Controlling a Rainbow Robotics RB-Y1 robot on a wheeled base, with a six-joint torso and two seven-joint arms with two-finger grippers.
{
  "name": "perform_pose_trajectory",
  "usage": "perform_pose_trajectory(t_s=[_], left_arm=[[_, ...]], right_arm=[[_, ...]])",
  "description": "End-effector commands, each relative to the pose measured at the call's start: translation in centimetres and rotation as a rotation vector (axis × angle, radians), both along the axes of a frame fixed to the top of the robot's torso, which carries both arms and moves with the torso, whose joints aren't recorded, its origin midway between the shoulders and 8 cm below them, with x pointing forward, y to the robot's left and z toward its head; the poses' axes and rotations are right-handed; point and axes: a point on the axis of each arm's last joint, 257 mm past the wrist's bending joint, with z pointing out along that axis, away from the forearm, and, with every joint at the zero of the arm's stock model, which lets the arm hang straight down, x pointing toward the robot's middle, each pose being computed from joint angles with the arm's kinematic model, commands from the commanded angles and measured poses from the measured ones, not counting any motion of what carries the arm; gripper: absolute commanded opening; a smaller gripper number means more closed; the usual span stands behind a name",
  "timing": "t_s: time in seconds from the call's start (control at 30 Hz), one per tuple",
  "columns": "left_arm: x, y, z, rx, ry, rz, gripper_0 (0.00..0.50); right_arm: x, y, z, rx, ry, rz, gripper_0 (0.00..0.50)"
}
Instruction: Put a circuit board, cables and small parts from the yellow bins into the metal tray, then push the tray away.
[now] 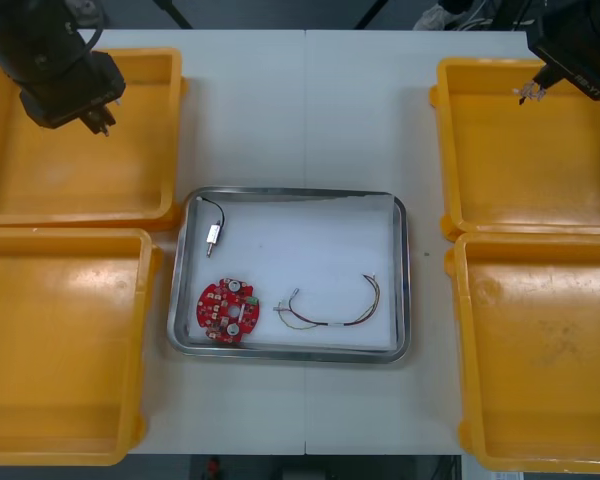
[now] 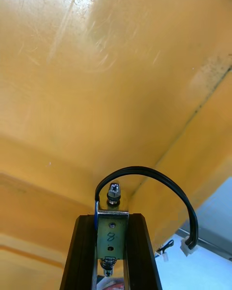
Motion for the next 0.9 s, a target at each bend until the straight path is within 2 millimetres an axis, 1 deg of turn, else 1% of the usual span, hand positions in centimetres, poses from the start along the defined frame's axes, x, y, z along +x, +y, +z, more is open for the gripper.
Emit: perform_pose_trajectory(t_s=[0.03,0.13,0.17,0.23,0.33,0.4,0.43,0.47,0.5,0.57,0.6,0.63,0.7,0.77,0.8,0.87,0.9], left_arm=[[-0.1,1.0,4.6,0.067,-0.084,-0.096,0.0],[-1.0,0.9,4.7,0.099,-0.091,-0.124,0.0],[-1.0,0.9,4.7,0.099,-0.091,-0.124,0.0],[-1.6,0.6,4.8,0.119,-0.096,-0.148,0.0],[-2.1,0.4,5.0,0.134,-0.097,-0.161,0.0],[-2.5,0.1,5.2,0.143,-0.092,-0.173,0.0],[-2.6,0.0,5.3,0.144,-0.093,-0.176,0.0],[-2.7,0.0,5.4,0.148,-0.091,-0.178,0.0],[-2.8,-0.1,5.4,0.148,-0.089,-0.18,0.0],[-2.8,-0.1,5.4,0.15,-0.092,-0.182,0.0],[-2.8,-0.2,5.4,0.149,-0.091,-0.184,0.001],[-2.8,-0.1,5.5,0.148,-0.092,-0.184,0.0],[-2.8,-0.2,5.4,0.15,-0.091,-0.186,0.0],[-2.8,-0.2,5.4,0.152,-0.091,-0.19,0.0],[-2.8,-0.1,5.5,0.153,-0.092,-0.189,0.0],[-2.8,-0.2,5.5,0.151,-0.093,-0.193,0.0],[-2.8,-0.2,5.5,0.152,-0.093,-0.194,0.0]], right_arm=[[-1.1,0.2,2.4,-0.168,-0.058,0.169,0.0],[-1.9,2.1,3.1,-0.225,-0.08,0.3,0.0],[-1.9,2.1,3.1,-0.225,-0.08,0.3,0.0],[-2.9,4.0,3.2,-0.272,-0.092,0.418,0.0],[-3.6,5.6,3.6,-0.306,-0.112,0.507,0.0],[-4.4,7.2,3.8,-0.327,-0.129,0.591,0.0],[-4.6,7.6,3.8,-0.334,-0.131,0.612,0.0],[-5.1,8.6,3.8,-0.358,-0.14,0.665,0.0],[-5.3,9.0,3.7,-0.369,-0.142,0.684,0.0],[-6.0,10.4,3.6,-0.423,-0.157,0.759,0.0],[-6.4,11.2,3.3,-0.456,-0.158,0.799,0.0],[-6.6,11.6,3.1,-0.469,-0.159,0.817,0.0],[-7.5,13.2,2.3,-0.507,-0.155,0.883,0.0],[-8.3,14.5,1.4,-0.527,-0.145,0.934,0.0],[-8.5,14.9,1.1,-0.53,-0.142,0.949,0.0],[-9.3,16.3,0.2,-0.564,-0.139,1.033,0.0],[-9.4,16.5,0.1,-0.576,-0.139,1.053,0.0]])
